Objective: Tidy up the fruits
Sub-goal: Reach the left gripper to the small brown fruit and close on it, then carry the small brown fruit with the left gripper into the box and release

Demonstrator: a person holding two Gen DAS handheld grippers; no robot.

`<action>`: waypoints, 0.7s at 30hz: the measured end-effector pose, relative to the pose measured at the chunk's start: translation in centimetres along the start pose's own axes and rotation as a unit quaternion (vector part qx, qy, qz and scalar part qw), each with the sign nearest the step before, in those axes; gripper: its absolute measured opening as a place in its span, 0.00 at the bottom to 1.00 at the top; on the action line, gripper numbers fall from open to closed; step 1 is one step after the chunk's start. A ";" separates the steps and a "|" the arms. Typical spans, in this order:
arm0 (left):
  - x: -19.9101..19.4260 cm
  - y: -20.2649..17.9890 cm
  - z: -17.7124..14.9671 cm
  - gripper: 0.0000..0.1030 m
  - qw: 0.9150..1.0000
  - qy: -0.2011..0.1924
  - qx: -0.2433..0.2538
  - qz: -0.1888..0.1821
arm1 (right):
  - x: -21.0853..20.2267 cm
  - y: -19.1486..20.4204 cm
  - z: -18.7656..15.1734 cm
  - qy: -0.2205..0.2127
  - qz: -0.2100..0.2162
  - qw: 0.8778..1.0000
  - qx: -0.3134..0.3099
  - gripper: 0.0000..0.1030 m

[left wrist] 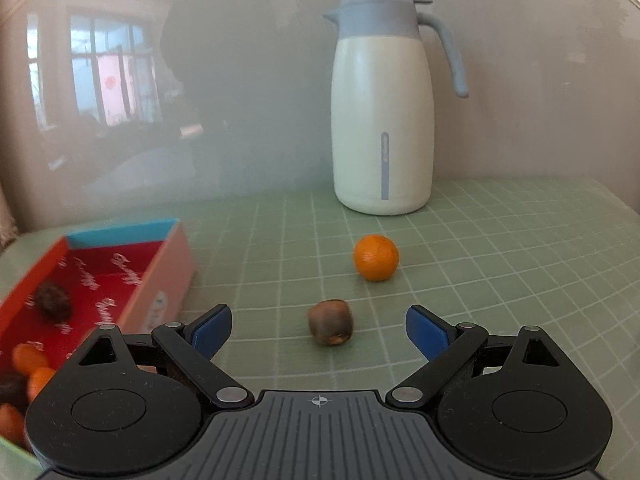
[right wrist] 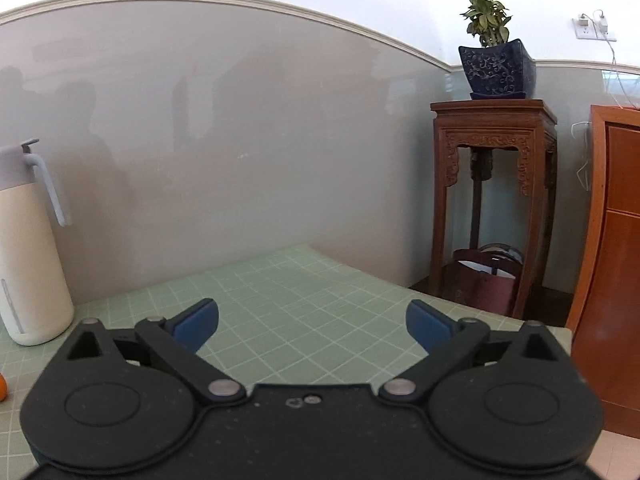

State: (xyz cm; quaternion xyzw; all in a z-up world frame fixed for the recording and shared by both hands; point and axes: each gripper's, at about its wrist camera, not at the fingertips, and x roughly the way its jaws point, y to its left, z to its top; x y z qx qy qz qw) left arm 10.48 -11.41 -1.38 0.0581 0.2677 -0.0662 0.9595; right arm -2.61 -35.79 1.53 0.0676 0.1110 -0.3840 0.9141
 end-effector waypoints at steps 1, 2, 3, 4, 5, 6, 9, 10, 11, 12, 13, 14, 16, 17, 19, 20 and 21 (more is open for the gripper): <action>0.6 -0.1 0.1 0.91 1.000 0.005 -0.006 -0.004 | 0.0 0.1 0.0 0.000 0.002 1.000 -0.003 0.98; 1.0 -0.1 0.1 0.90 1.000 0.009 -0.012 -0.009 | 0.0 0.2 -0.1 -0.002 0.004 1.000 -0.005 0.98; 1.4 -0.2 0.2 0.90 1.000 0.012 -0.017 -0.014 | 0.0 0.2 -0.1 -0.003 0.005 1.000 -0.007 0.98; 1.8 -0.2 0.2 0.90 0.999 0.015 -0.024 -0.019 | -0.1 0.3 -0.1 -0.005 0.005 1.000 -0.008 0.98; 2.1 -0.2 0.2 0.90 0.999 0.018 -0.028 -0.022 | -0.1 0.3 0.0 -0.007 0.005 1.000 -0.009 0.98; 2.5 -0.3 0.1 0.90 0.999 0.022 -0.031 -0.027 | -0.1 0.4 0.1 -0.009 0.005 1.000 -0.010 0.98; 3.5 -0.3 0.0 0.78 0.997 0.040 -0.045 -0.045 | 0.0 0.3 0.2 -0.011 0.006 1.000 -0.007 0.98; 3.9 -0.3 0.0 0.65 0.997 0.047 -0.045 -0.050 | 0.0 0.2 0.2 -0.010 0.009 1.000 -0.005 0.98; 4.2 -0.2 0.0 0.60 0.996 0.054 -0.050 -0.054 | 0.0 0.3 0.2 -0.009 0.012 1.000 -0.003 0.98; 4.4 0.0 -0.1 0.57 0.995 0.061 -0.056 -0.053 | -0.1 0.3 0.1 -0.008 0.014 1.000 -0.002 0.98; 4.5 0.1 -0.1 0.57 0.995 0.058 -0.058 -0.053 | -0.1 0.3 0.1 -0.007 0.016 1.000 -0.002 0.98; 4.6 0.0 -0.1 0.57 0.995 0.058 -0.056 -0.052 | -0.1 0.4 0.1 -0.004 0.021 1.000 -0.002 0.98; 4.6 -0.1 -0.2 0.52 0.995 0.057 -0.056 -0.052 | -0.2 0.6 0.2 -0.005 0.027 1.000 -0.004 0.98; 4.5 -0.1 -0.2 0.46 0.996 0.056 -0.055 -0.050 | -0.3 0.7 0.2 -0.006 0.029 1.000 -0.006 0.98; 4.5 -0.1 -0.2 0.32 0.996 0.054 -0.052 -0.049 | -0.2 0.7 0.2 -0.007 0.031 0.999 -0.007 0.98; 4.5 -0.1 -0.1 0.32 0.996 0.054 -0.051 -0.048 | -0.2 0.7 0.2 -0.006 0.032 0.999 -0.006 0.98; 4.4 -0.1 -0.2 0.31 0.996 0.053 -0.051 -0.047 | -0.1 0.7 0.2 -0.005 0.033 0.999 -0.005 0.98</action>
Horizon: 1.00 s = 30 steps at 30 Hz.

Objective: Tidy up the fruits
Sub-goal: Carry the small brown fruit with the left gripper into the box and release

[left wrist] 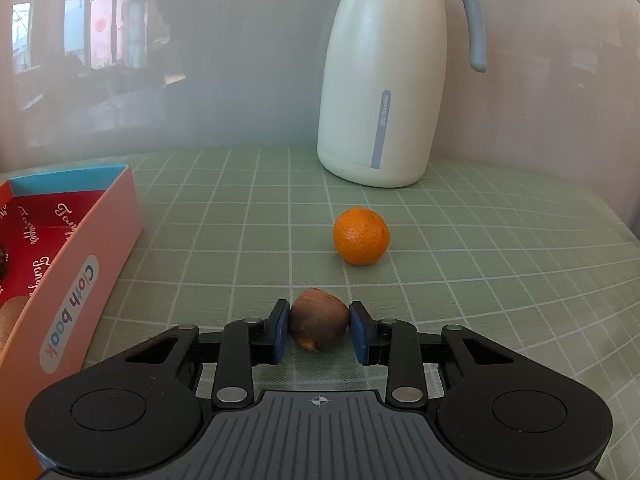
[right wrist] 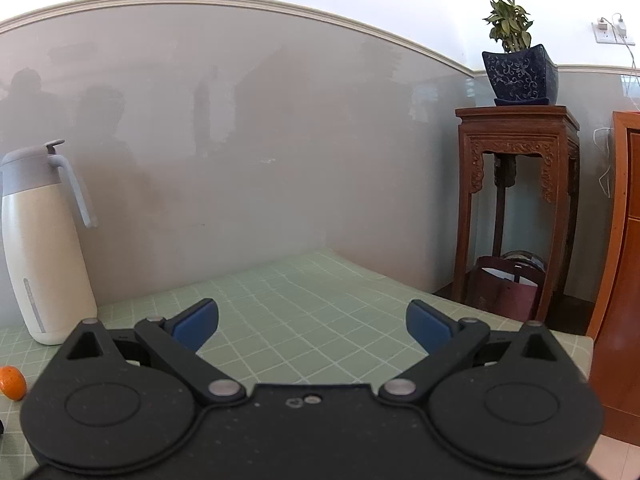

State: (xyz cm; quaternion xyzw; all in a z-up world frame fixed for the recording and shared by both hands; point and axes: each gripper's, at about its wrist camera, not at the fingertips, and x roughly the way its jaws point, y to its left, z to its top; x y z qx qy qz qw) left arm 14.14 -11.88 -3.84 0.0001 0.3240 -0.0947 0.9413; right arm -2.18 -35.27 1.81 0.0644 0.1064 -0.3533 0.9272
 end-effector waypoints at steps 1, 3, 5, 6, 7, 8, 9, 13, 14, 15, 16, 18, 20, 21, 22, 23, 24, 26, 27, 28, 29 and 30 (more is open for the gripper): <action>0.0 -0.1 0.0 0.31 1.000 -0.001 0.001 0.001 | 0.0 -0.1 0.0 0.001 0.000 1.000 0.001 0.98; 0.0 -0.1 -0.1 0.31 1.000 -0.004 0.002 0.004 | 0.1 -0.4 0.1 0.001 -0.001 1.000 0.006 0.98; -0.1 0.0 0.0 0.31 1.000 -0.005 -0.001 0.007 | 0.1 -0.5 0.1 0.000 -0.002 1.000 0.008 0.98; -0.3 0.1 0.0 0.31 1.000 -0.010 -0.002 0.009 | 0.2 -0.5 0.1 0.001 -0.002 1.000 0.008 0.98; -0.7 0.2 0.0 0.31 1.000 -0.019 -0.001 0.015 | 0.2 -0.5 0.1 0.002 -0.002 1.000 0.007 0.98; -1.2 0.3 0.1 0.31 0.999 -0.028 0.002 0.019 | 0.2 -0.5 0.1 0.003 -0.001 1.000 0.006 0.98; -1.6 0.4 0.2 0.31 0.999 -0.036 0.005 0.023 | 0.2 -0.4 0.1 0.003 -0.001 1.000 0.007 0.98; -3.8 1.5 0.4 0.31 0.996 -0.070 0.010 0.051 | 0.2 0.0 0.2 0.005 0.003 1.000 0.006 0.98; -4.3 1.9 0.5 0.31 0.995 -0.078 0.010 0.060 | 0.1 0.2 0.2 0.005 0.004 1.000 0.004 0.98; -4.8 2.4 0.6 0.31 0.994 -0.085 0.009 0.069 | 0.1 0.5 0.2 0.005 0.004 1.000 0.002 0.98; -5.3 2.9 0.7 0.31 0.993 -0.092 0.008 0.078 | 0.1 0.6 0.2 0.005 0.005 1.000 0.000 0.98; -6.2 4.1 0.9 0.31 0.990 -0.105 0.006 0.095 | 0.0 1.0 0.2 0.005 0.008 1.000 -0.001 0.98; -7.1 5.7 1.1 0.31 0.988 -0.112 -0.004 0.111 | -0.1 1.6 0.2 0.005 0.012 1.000 -0.002 0.98; -7.4 6.6 1.2 0.31 0.986 -0.113 -0.010 0.118 | -0.2 1.9 0.2 0.005 0.014 1.000 -0.004 0.98; -7.6 7.5 1.3 0.31 0.985 -0.114 -0.015 0.127 | -0.4 2.2 0.1 0.004 0.016 1.000 -0.005 0.98; -7.8 8.3 1.3 0.31 0.984 -0.114 -0.020 0.136 | -0.5 2.6 0.1 0.004 0.019 1.000 -0.006 0.98; -7.8 9.1 1.4 0.31 0.983 -0.113 -0.023 0.146 | -0.6 3.1 0.1 0.004 0.022 1.000 -0.008 0.98; -7.7 10.9 1.5 0.31 0.980 -0.106 -0.037 0.164 | -0.8 3.9 0.1 0.003 0.027 1.000 -0.013 0.98; -7.6 11.7 1.6 0.31 0.979 -0.102 -0.043 0.173 | -0.9 4.3 0.1 0.003 0.029 0.999 -0.015 0.98; -7.5 12.6 1.5 0.31 0.977 -0.096 -0.051 0.182 | -1.0 4.7 0.1 0.002 0.032 0.999 -0.016 0.98; -7.3 13.4 1.5 0.31 0.977 -0.090 -0.058 0.187 | -1.1 5.2 0.0 0.003 0.035 0.999 -0.018 0.98; -7.1 14.2 1.4 0.31 0.976 -0.084 -0.065 0.191 | -1.2 5.6 0.0 0.004 0.037 0.999 -0.020 0.98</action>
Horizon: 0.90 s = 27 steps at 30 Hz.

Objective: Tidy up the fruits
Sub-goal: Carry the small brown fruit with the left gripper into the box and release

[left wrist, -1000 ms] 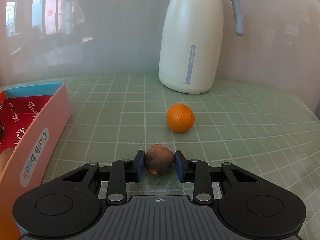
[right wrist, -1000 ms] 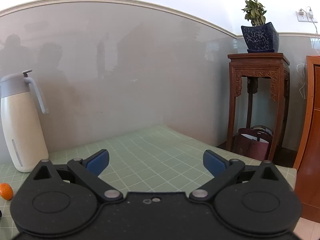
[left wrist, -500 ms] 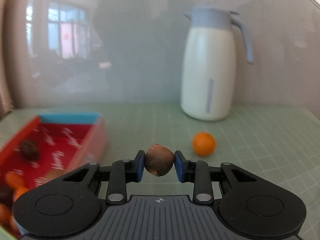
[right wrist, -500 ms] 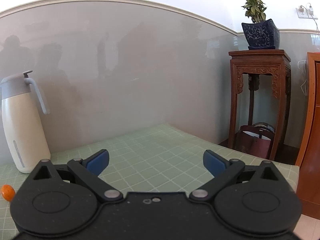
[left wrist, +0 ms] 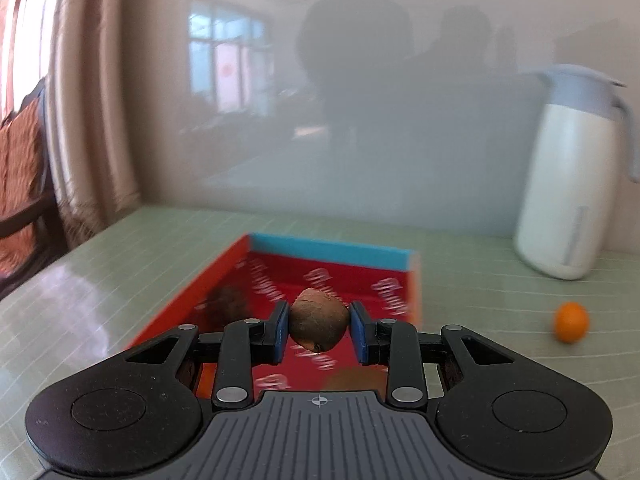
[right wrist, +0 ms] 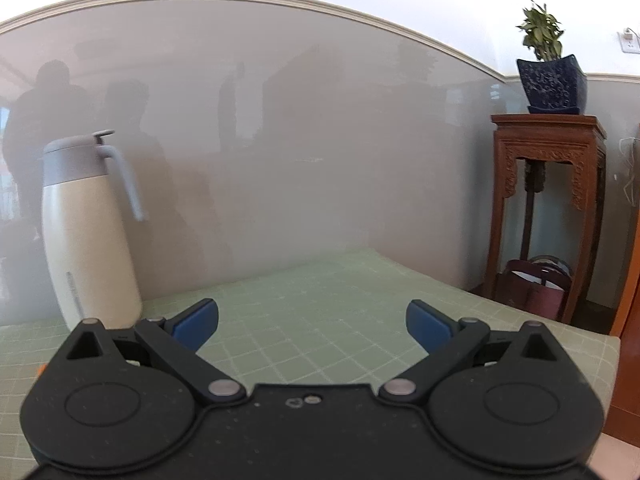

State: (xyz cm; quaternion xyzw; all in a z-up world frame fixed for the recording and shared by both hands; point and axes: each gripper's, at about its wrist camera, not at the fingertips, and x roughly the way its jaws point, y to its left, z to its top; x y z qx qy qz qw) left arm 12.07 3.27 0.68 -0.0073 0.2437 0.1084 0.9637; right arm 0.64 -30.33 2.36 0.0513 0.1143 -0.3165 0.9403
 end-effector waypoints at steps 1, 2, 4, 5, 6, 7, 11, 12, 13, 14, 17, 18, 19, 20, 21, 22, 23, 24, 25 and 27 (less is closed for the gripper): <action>0.5 0.7 -0.1 0.31 1.000 0.008 -0.006 0.006 | -0.1 0.4 0.0 0.000 0.002 1.000 -0.002 0.98; 1.0 1.2 -0.2 0.31 1.000 0.015 -0.010 0.010 | -0.2 0.8 0.0 0.000 0.005 1.000 -0.003 0.98; 1.9 2.1 -0.4 0.31 0.999 0.029 -0.017 0.019 | -0.3 1.5 -0.1 0.001 0.008 1.000 -0.008 0.98; 2.4 2.5 -0.5 0.31 0.999 0.035 -0.020 0.024 | -0.3 1.9 -0.1 0.002 0.010 1.000 -0.010 0.98; 2.9 2.9 -0.6 0.31 0.998 0.043 -0.023 0.026 | -0.3 2.2 -0.1 0.003 0.014 1.000 -0.011 0.98; 3.1 3.2 -0.7 0.31 0.998 0.050 -0.024 0.027 | -0.4 2.5 -0.1 0.003 0.016 1.000 -0.013 0.98; 3.7 4.0 -0.7 0.31 0.997 0.064 -0.034 0.027 | -0.7 3.6 -0.1 0.003 0.025 1.000 -0.019 0.98; 3.7 4.1 -0.7 0.31 0.997 0.063 -0.032 0.030 | -0.7 3.7 -0.1 0.003 0.026 0.999 -0.019 0.98; 3.7 4.1 -0.7 0.32 0.997 0.064 -0.029 0.032 | -0.7 3.8 -0.1 0.004 0.028 0.999 -0.018 0.98; 3.8 4.3 -0.7 0.32 0.997 0.067 -0.030 0.028 | -0.7 4.0 0.0 0.005 0.029 0.999 -0.018 0.98; 3.5 4.6 -0.8 0.35 0.997 0.065 -0.033 0.026 | -0.8 4.6 -0.1 0.005 0.035 0.999 -0.020 0.98; 3.3 4.7 -0.8 0.42 0.997 0.063 -0.033 0.025 | -0.9 4.8 -0.1 0.005 0.037 0.999 -0.023 0.98; 2.9 4.8 -0.7 0.51 0.997 0.057 -0.034 0.028 | -1.0 5.0 -0.2 0.005 0.039 0.999 -0.025 0.98; 2.5 5.0 -0.6 0.56 0.998 0.049 -0.035 0.033 | -1.0 5.1 -0.2 0.006 0.041 0.999 -0.026 0.98; 2.1 5.2 -0.5 0.64 0.998 0.041 -0.036 0.038 | -1.0 5.2 -0.2 0.006 0.041 0.999 -0.026 0.98; 1.8 5.4 -0.4 0.65 0.998 0.032 -0.036 0.039 | -1.0 5.4 -0.2 0.007 0.041 0.999 -0.026 0.98; 1.4 5.6 -0.3 0.66 0.998 0.027 -0.037 0.035 | -1.0 5.5 -0.2 0.008 0.043 0.999 -0.024 0.98; 1.0 5.8 -0.2 0.68 0.998 0.022 -0.036 0.037 | -1.0 5.6 -0.2 0.008 0.045 0.999 -0.023 0.98; 0.7 6.0 -0.1 0.72 0.998 0.018 -0.035 0.042 | -1.0 5.7 -0.2 0.009 0.046 0.999 -0.024 0.98; -0.1 6.5 0.0 0.74 0.998 0.010 -0.040 0.047 | -1.0 6.2 -0.3 0.010 0.049 0.998 -0.028 0.98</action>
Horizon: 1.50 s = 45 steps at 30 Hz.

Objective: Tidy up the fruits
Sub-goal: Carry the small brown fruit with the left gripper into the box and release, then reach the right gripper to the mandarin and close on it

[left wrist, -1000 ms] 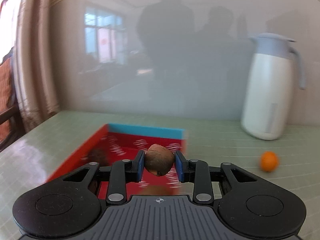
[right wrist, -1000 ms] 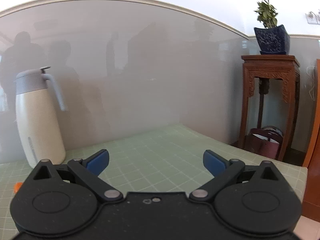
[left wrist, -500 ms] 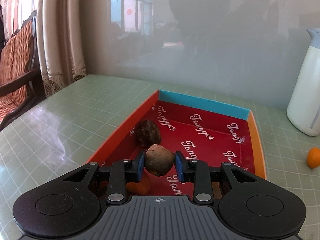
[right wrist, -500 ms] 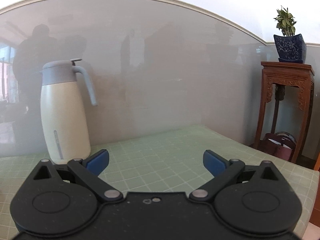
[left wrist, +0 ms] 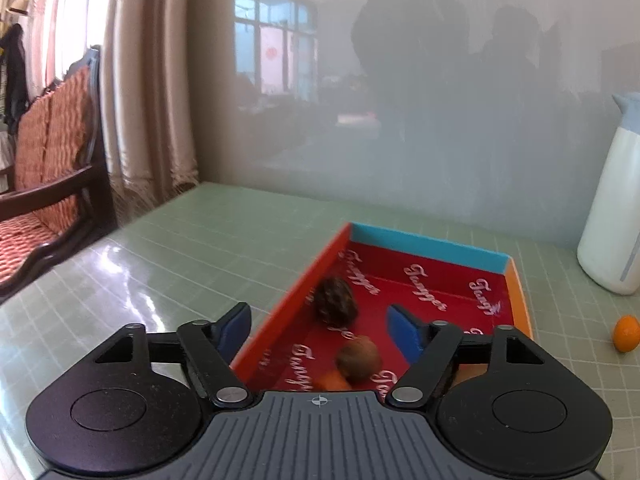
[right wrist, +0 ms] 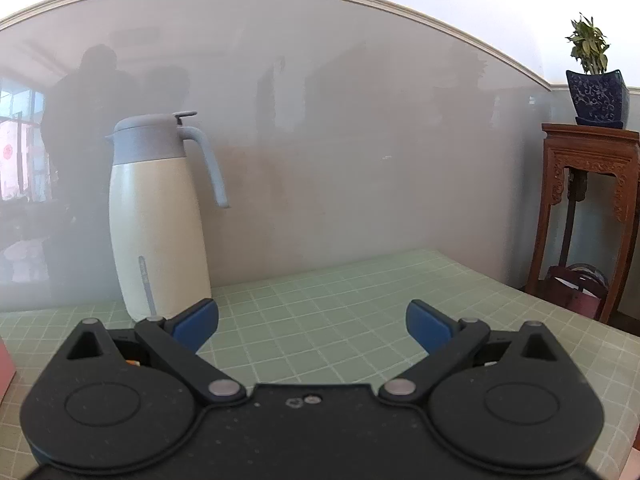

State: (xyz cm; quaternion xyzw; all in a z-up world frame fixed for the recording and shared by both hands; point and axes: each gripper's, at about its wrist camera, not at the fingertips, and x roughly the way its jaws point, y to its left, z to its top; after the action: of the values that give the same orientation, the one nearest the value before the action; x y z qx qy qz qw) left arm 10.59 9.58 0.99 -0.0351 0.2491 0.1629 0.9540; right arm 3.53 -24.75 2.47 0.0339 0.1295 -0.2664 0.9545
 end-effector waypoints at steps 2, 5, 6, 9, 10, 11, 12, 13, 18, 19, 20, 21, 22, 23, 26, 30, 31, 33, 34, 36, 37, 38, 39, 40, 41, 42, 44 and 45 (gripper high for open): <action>-0.8 0.8 0.2 0.74 1.000 -0.007 -0.007 0.003 | 0.0 0.5 0.0 0.001 0.006 1.000 -0.002 0.98; -1.9 1.8 0.4 0.77 0.999 -0.023 -0.008 0.024 | 0.1 1.4 -0.2 0.008 0.017 1.000 -0.008 0.98; -2.2 2.3 0.4 0.82 0.999 -0.027 -0.010 0.034 | 0.1 1.7 -0.2 0.009 0.020 1.000 -0.009 0.98; -3.1 3.8 0.0 0.88 0.997 -0.037 -0.016 0.068 | 0.2 2.8 -0.4 0.016 0.032 0.999 -0.017 0.98; -3.4 4.3 -0.2 0.89 0.996 -0.038 -0.014 0.079 | 0.2 3.1 -0.4 0.017 0.035 0.999 -0.019 0.98; -3.5 4.8 -0.4 0.89 0.995 -0.035 -0.014 0.087 | 0.2 3.4 -0.5 0.017 0.038 0.999 -0.022 0.98; -3.7 5.4 -0.6 0.89 0.995 -0.031 -0.017 0.095 | 0.3 3.7 -0.5 0.019 0.041 0.999 -0.024 0.98; -3.8 6.1 -0.9 0.90 0.994 -0.026 -0.024 0.104 | 0.3 3.9 -0.6 0.022 0.044 0.998 -0.025 0.98; -4.1 8.8 -2.0 0.98 0.988 -0.013 -0.053 0.141 | 0.5 5.6 -0.9 0.035 0.062 0.997 -0.036 0.98; -4.1 9.2 -2.1 0.99 0.987 -0.014 -0.056 0.147 | 0.5 5.9 -0.9 0.036 0.066 0.996 -0.038 0.98; -4.1 9.5 -2.1 0.99 0.987 -0.015 -0.056 0.152 | 0.6 6.4 -1.0 0.038 0.071 0.996 -0.041 0.98; -4.1 9.8 -2.2 0.99 0.986 -0.016 -0.057 0.158 | 0.7 6.6 -1.0 0.040 0.074 0.995 -0.044 0.98; -4.1 10.2 -2.3 0.99 0.984 -0.017 -0.060 0.166 | 0.8 7.2 -1.1 0.043 0.077 0.995 -0.050 0.98; -4.1 10.6 -2.4 0.99 0.982 -0.020 -0.066 0.173 | 1.0 7.6 -1.2 0.045 0.079 0.994 -0.054 0.98; -4.1 11.9 -2.5 0.99 0.978 -0.020 -0.080 0.193 | 1.5 8.9 -1.6 0.054 0.092 0.992 -0.067 0.96; -4.0 13.6 -2.6 1.00 0.972 -0.019 -0.098 0.215 | 2.2 10.5 -2.1 0.072 0.112 0.987 -0.093 0.93; -4.0 14.1 -2.6 1.00 0.970 -0.018 -0.105 0.219 | 2.4 10.8 -2.2 0.077 0.117 0.985 -0.100 0.92; -3.9 14.9 -2.6 1.00 0.967 -0.013 -0.119 0.226 | 2.7 11.0 -2.2 0.089 0.130 0.982 -0.100 0.90; -3.9 15.3 -2.7 1.00 0.965 -0.011 -0.127 0.228 | 2.8 11.1 -2.2 0.093 0.135 0.981 -0.101 0.90; -3.9 15.9 -2.8 1.00 0.963 -0.008 -0.136 0.234 | 3.3 11.5 -2.3 0.103 0.142 0.978 -0.109 0.89; -3.9 16.0 -2.8 1.00 0.962 -0.008 -0.137 0.235 | 3.4 11.6 -2.4 0.107 0.143 0.977 -0.113 0.89; -3.9 16.2 -2.8 1.00 0.962 -0.009 -0.139 0.236 | 3.7 11.8 -2.5 0.111 0.143 0.977 -0.114 0.89; -3.9 16.3 -2.8 1.00 0.961 -0.011 -0.140 0.237 | 4.0 12.0 -2.6 0.115 0.144 0.976 -0.116 0.89; -4.0 16.4 -3.0 1.00 0.961 -0.013 -0.141 0.239 | 4.4 12.2 -2.7 0.121 0.145 0.975 -0.118 0.89; -4.0 16.4 -3.0 1.00 0.960 -0.014 -0.140 0.241 | 5.1 12.4 -2.7 0.129 0.146 0.974 -0.118 0.89; -4.0 16.5 -3.0 1.00 0.960 -0.014 -0.140 0.242 | 5.7 12.6 -2.7 0.135 0.145 0.973 -0.118 0.89; -4.0 16.7 -3.1 1.00 0.960 -0.014 -0.140 0.242 | 6.7 12.9 -2.9 0.149 0.147 0.970 -0.120 0.86; -4.0 16.8 -3.1 1.00 0.960 -0.014 -0.141 0.243 | 7.0 13.1 -3.0 0.156 0.148 0.969 -0.121 0.82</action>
State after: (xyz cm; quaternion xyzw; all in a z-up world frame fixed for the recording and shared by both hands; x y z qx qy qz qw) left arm 0.38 23.82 0.46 -0.1053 0.2112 0.4240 0.8744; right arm 15.41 -16.69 -2.34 -0.0217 0.3012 -0.0964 0.9484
